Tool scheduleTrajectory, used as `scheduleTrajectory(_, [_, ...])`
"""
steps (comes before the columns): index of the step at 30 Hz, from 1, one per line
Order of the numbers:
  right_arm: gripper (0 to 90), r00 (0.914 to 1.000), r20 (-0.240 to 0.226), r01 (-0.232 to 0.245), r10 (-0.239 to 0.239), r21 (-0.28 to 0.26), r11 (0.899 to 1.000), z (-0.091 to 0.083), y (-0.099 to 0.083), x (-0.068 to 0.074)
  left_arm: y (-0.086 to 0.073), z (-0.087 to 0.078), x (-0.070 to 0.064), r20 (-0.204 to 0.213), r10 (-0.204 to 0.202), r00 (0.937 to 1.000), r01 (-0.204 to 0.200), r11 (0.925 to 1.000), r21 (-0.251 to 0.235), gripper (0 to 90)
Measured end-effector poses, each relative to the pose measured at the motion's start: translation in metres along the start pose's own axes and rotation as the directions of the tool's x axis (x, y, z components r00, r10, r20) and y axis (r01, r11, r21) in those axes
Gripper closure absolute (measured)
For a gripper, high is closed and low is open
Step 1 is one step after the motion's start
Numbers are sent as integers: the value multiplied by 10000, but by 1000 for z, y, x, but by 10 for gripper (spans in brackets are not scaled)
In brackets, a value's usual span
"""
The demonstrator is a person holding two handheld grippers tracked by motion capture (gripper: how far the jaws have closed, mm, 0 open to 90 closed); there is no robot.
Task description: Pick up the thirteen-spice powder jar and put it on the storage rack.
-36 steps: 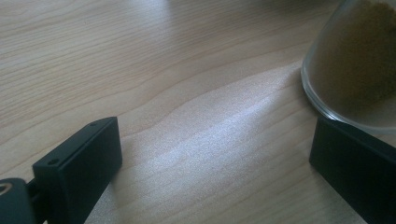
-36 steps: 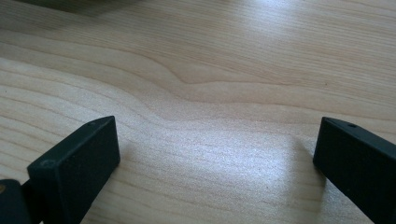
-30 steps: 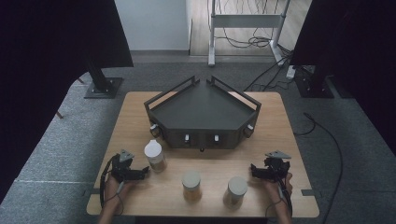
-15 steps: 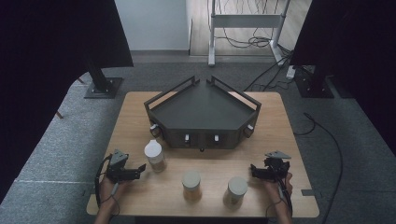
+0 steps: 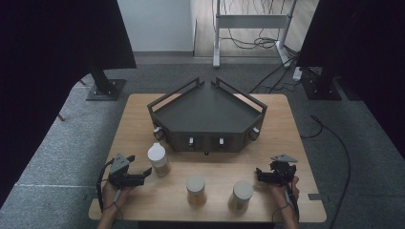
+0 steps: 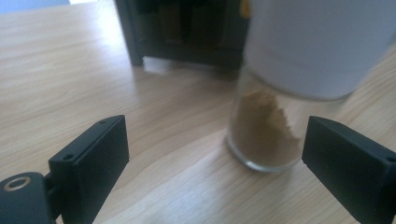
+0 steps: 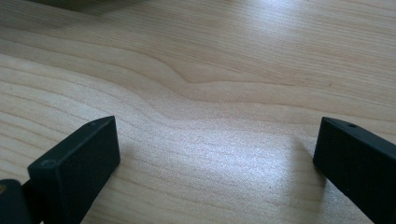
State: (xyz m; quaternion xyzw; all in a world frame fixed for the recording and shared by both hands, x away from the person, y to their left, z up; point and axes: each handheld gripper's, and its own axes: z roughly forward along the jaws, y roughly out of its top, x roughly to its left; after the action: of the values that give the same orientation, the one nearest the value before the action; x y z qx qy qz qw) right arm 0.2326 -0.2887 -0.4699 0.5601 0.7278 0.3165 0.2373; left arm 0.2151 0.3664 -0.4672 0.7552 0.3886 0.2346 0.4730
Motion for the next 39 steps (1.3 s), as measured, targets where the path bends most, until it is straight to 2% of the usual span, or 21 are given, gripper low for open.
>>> scheduleTrajectory(4, [0, 10000, -1, 1, -1, 0, 10000, 0, 0, 0, -1, -2, -1, 284, -5, 9996, 17, 9990, -440, 71])
scheduleTrajectory(10, [0, 10000, 2, 3, -3, 0, 10000, 0, 0, 0, -2, -3, -4, 487, -46, 9988, 89, 9960, -886, 71])
scheduleTrajectory(17, [0, 10000, 2, 3, -3, 0, 10000, 0, 0, 0, 4, 1, -11, 396, 75, 9992, -34, 9946, -1036, 71])
scheduleTrajectory(22, [0, 10000, 6, 5, -5, 1, 10000, 0, 0, 0, 7, 4, -13, 444, 13, 9990, 37, 9937, -1124, 70])
scheduleTrajectory(27, [0, 10000, 7, 6, -6, 2, 10000, 0, 0, 0, 12, 9, -18, 404, 269, 9988, -224, 9938, -1094, 73])
scheduleTrajectory(39, [0, 10000, 6, 7, -7, 2, 10000, 0, 0, 0, 19, 19, -27, 529, 514, 9973, -452, 9926, -1124, 74])
